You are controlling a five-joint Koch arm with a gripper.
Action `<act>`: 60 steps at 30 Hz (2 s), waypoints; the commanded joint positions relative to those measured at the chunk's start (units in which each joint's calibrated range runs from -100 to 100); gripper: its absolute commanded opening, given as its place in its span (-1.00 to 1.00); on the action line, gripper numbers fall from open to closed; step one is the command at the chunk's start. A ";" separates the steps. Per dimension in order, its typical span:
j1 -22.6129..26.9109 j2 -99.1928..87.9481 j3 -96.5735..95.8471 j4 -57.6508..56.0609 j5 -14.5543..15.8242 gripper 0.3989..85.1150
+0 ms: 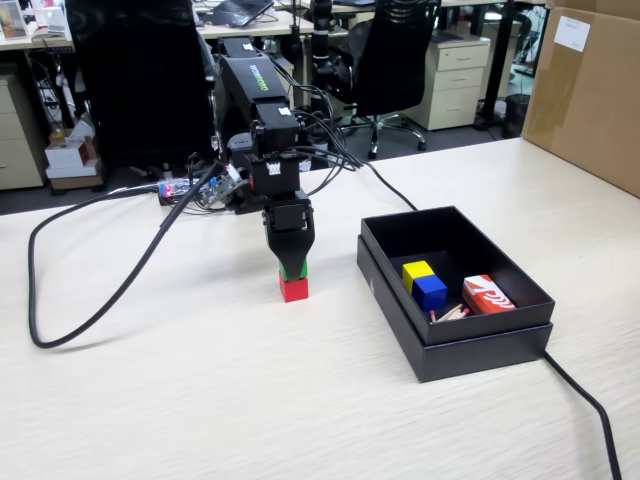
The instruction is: Put the green cube on top of the red cube
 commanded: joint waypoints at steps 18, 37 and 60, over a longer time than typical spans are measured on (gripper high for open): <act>0.05 -0.86 1.62 1.82 0.29 -0.43; -0.44 -16.01 -3.82 1.82 -1.22 0.15; -1.56 -61.56 -21.77 1.91 -4.15 0.22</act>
